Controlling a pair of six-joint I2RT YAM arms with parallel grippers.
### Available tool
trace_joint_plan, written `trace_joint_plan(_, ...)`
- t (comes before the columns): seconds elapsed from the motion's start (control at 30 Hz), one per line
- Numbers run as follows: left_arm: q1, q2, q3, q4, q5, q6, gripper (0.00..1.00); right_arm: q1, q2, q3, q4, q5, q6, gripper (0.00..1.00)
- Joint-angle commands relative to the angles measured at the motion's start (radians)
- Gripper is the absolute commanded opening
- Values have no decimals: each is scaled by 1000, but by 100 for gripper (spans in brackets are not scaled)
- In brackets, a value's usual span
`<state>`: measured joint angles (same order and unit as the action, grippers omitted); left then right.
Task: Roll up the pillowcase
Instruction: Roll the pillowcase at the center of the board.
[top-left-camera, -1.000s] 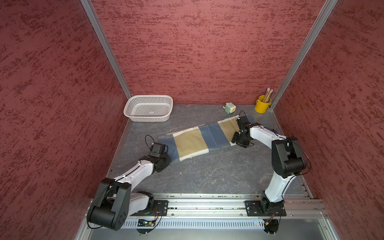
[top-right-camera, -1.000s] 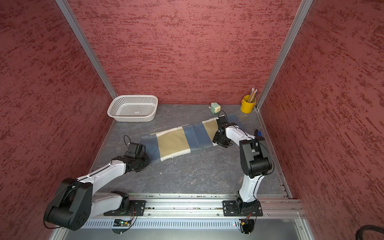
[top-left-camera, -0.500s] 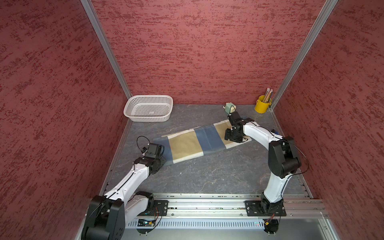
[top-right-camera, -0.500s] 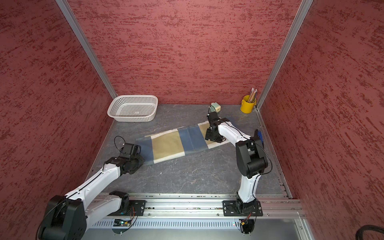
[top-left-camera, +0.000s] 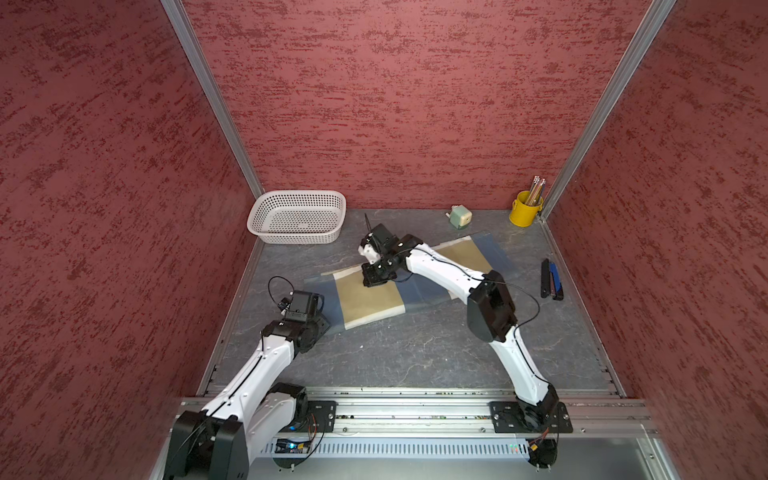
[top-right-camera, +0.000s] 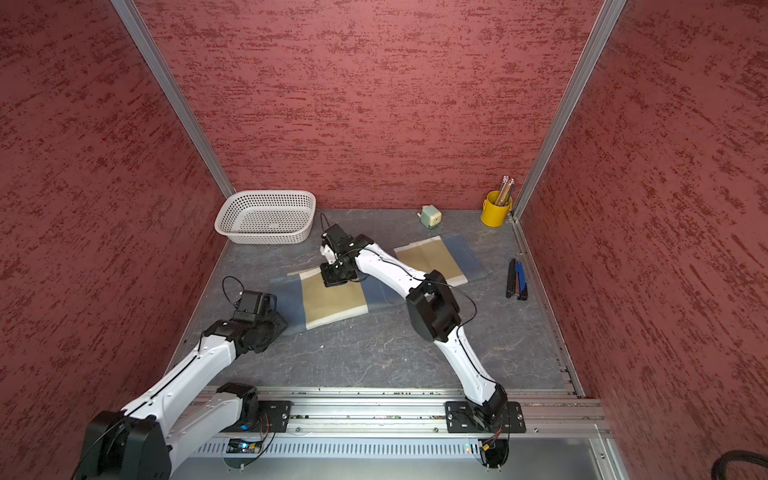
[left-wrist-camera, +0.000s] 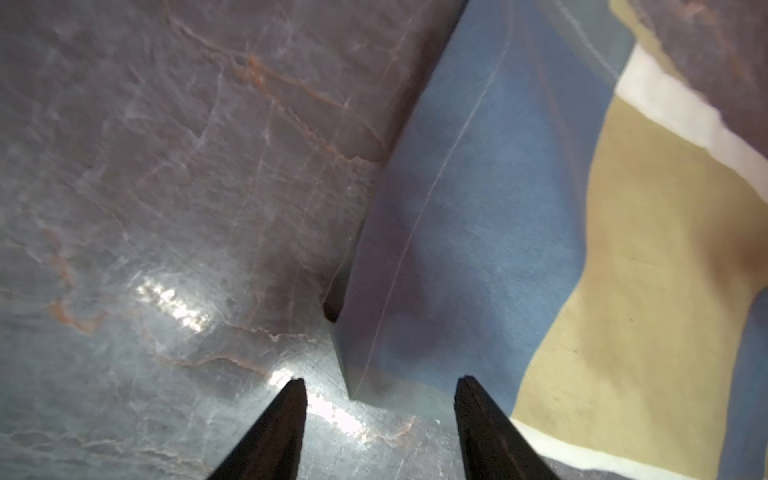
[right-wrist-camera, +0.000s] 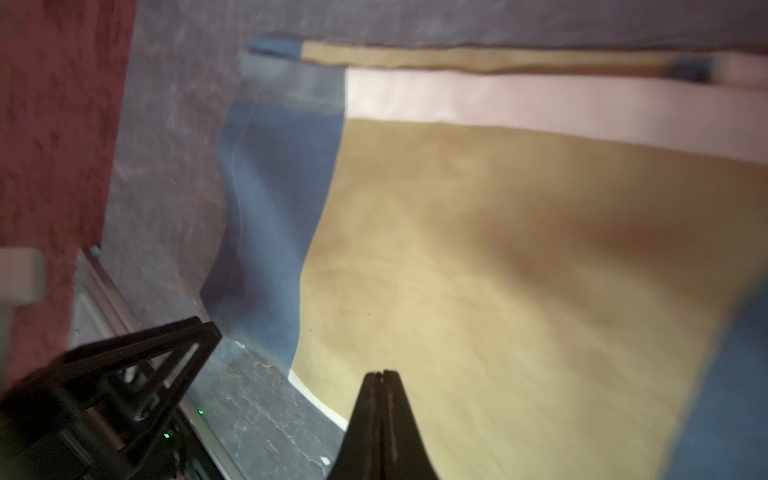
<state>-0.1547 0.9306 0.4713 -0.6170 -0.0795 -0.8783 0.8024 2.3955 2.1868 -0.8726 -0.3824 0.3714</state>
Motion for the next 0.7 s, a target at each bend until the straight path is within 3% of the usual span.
trace_joint_plan(0.0, 49, -41, 18, -5, 14, 53, 62, 3, 38, 64, -3, -78, 70, 0)
trace_joint_plan(0.13, 270, 25, 24, 147, 244, 175, 64, 0, 42, 50, 22, -68, 75, 0)
trace_joint_plan(0.3, 482, 253, 58, 351, 522, 281, 73, -34, -13, -56, 101, -81, 108, 0)
trace_joint_plan(0.4, 508, 388, 91, 414, 603, 321, 79, -62, -41, -112, 130, -77, 119, 0)
trace_joint_plan(0.5, 489, 448, 91, 461, 609, 320, 83, -82, -67, -155, 149, -72, 121, 0)
trace_joint_plan(0.67, 437, 565, 78, 494, 609, 277, 75, -99, -97, -201, 182, -66, 134, 0)
